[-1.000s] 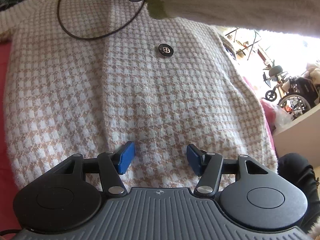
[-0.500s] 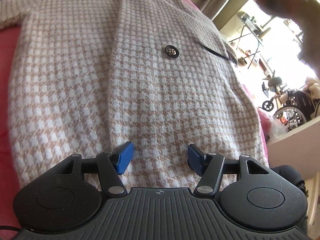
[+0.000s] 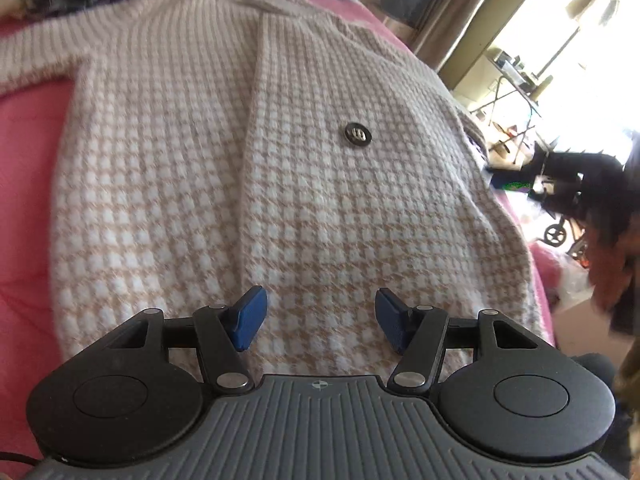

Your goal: Fold clothes

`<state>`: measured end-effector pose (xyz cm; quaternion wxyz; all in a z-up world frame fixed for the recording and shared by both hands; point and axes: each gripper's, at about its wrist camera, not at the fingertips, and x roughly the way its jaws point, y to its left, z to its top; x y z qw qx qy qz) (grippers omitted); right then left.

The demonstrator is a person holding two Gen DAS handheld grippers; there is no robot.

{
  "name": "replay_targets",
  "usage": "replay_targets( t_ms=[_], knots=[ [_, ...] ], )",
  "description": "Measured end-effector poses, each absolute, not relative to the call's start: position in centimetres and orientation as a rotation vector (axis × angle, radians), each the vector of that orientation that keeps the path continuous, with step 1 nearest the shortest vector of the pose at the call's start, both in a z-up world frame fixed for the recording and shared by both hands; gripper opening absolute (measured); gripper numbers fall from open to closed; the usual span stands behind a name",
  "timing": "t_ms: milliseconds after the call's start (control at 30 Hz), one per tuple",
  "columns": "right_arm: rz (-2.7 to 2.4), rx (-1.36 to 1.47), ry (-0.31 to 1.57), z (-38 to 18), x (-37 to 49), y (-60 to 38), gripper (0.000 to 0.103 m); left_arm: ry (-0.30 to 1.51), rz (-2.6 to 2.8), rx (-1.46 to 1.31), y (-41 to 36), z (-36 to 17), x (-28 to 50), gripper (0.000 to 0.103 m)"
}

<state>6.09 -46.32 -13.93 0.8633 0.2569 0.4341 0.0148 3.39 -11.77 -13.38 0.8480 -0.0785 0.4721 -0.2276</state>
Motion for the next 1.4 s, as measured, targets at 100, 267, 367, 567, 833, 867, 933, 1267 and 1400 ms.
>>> replay_targets(
  t_ms=[100,267,367,567,833,867,933,1267,1400],
  knots=[
    [0.048,0.548,0.955,-17.4,4.7,-45.7,0.026,0.936,-0.445,-0.137,-11.9,-12.5,3.0,0.06],
    [0.113,0.593,0.849,-15.7,2.2,-46.4,0.027,0.853,-0.462,-0.025,-14.5,-10.2,3.2,0.06],
    [0.215,0.509,0.804,-14.6,0.0,-46.0,0.027,0.839,-0.473,0.029,-16.9,-9.9,4.0,0.06],
    [0.367,0.333,0.879,-16.7,-2.8,-43.7,0.035,0.938,-0.452,0.08,-21.3,-13.0,5.8,0.06],
    [0.157,0.9,0.608,-16.6,-2.1,-57.4,0.057,0.97,-0.434,0.155,-22.1,-14.8,4.9,0.063],
    [0.088,0.992,0.593,-17.7,-1.5,-60.1,0.063,0.976,-0.431,0.154,-22.1,-14.9,4.9,0.064],
    [-0.042,1.17,0.575,-20.4,0.0,-64.9,0.064,0.984,-0.423,0.144,-22.1,-15.0,5.0,0.065],
    [-0.159,2.017,0.647,-35.6,6.9,-71.2,0.069,0.996,-0.413,0.171,-22.8,-14.7,5.1,0.068],
    [-0.203,2.123,0.744,-38.4,9.2,-69.9,0.07,0.996,-0.415,0.173,-22.8,-14.7,5.1,0.068]
  ],
)
